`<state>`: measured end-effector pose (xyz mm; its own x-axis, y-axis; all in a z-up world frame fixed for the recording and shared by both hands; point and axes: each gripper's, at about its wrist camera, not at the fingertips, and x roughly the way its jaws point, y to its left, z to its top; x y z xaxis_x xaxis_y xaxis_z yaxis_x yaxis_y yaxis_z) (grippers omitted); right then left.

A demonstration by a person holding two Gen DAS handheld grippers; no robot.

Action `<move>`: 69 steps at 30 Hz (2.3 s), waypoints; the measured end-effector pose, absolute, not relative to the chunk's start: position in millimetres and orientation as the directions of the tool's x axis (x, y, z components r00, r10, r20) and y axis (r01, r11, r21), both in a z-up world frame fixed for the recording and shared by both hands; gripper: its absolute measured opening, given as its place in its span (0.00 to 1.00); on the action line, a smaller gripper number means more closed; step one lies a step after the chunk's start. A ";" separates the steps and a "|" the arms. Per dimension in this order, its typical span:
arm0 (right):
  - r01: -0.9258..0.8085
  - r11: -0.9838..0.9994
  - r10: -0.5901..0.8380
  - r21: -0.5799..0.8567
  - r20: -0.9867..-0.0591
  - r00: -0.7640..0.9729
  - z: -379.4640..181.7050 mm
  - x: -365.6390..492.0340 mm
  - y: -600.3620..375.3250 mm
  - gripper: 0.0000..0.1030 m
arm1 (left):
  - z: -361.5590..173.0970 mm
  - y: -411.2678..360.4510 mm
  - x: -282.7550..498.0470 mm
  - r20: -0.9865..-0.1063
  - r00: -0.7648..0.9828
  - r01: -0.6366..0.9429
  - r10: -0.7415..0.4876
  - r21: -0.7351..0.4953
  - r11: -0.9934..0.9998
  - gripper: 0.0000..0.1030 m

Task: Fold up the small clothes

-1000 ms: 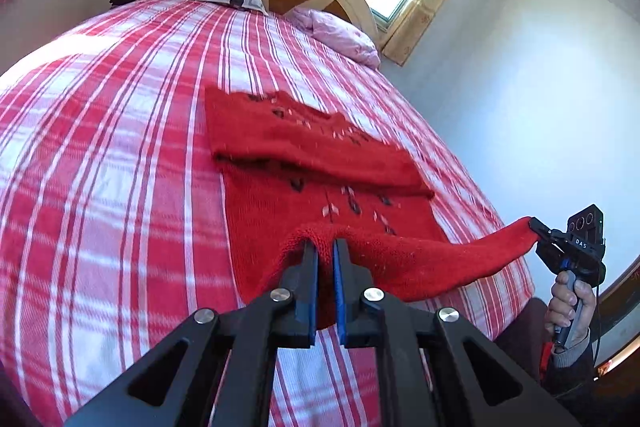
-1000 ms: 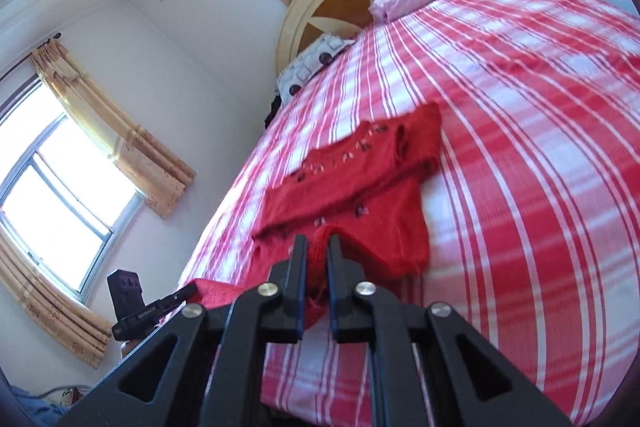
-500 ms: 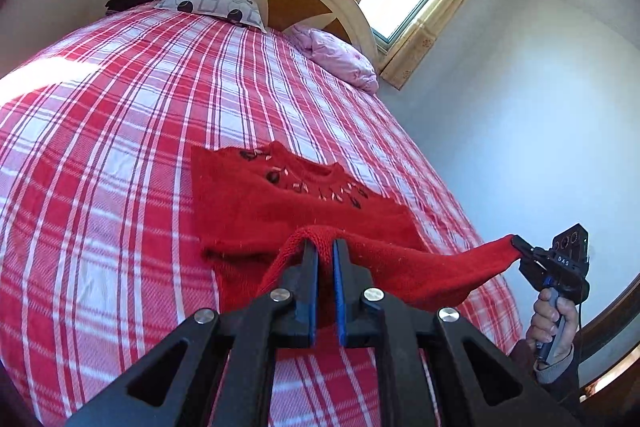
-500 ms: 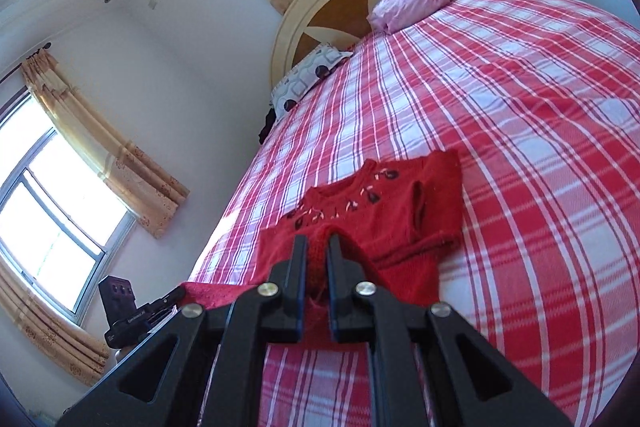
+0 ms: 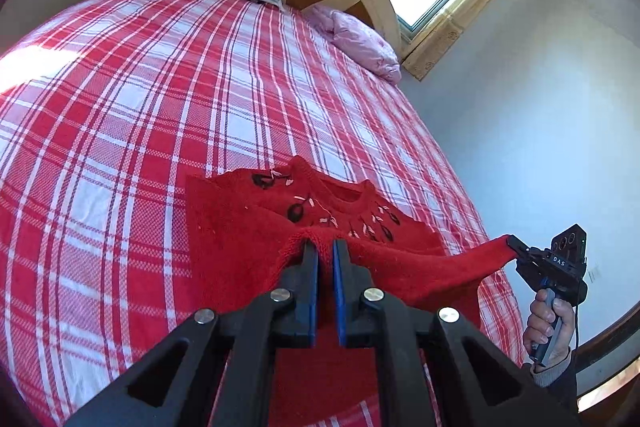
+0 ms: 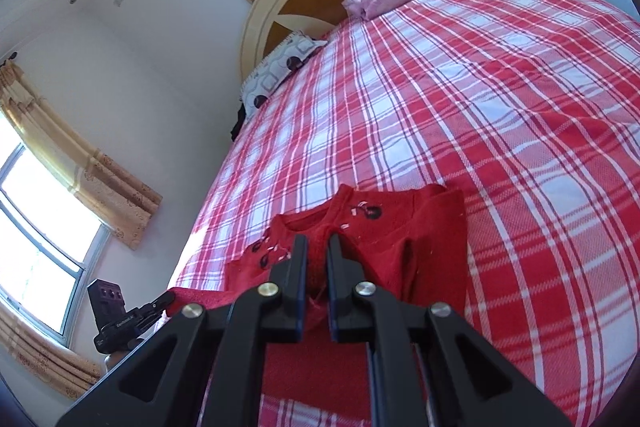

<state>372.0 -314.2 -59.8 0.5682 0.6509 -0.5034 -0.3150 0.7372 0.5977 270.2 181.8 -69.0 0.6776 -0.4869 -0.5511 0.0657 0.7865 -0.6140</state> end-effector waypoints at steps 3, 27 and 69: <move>-0.297 0.742 0.647 0.600 -0.527 0.551 -69.8 392.9 -310.6 0.11 | -76.2 182.2 289.0 -0.566 0.664 0.052 -0.490 -0.618 0.785 0.06; -0.121 0.766 0.586 0.632 -0.608 0.536 -130.7 509.2 -300.8 0.49 | -144.5 229.5 359.7 -0.626 0.602 -0.216 -0.496 -0.725 0.654 0.20; -0.331 0.896 0.415 0.297 -0.827 0.380 -146.5 340.0 -296.9 0.08 | -154.4 128.4 208.5 -0.704 0.607 0.026 -0.369 -0.447 0.894 0.39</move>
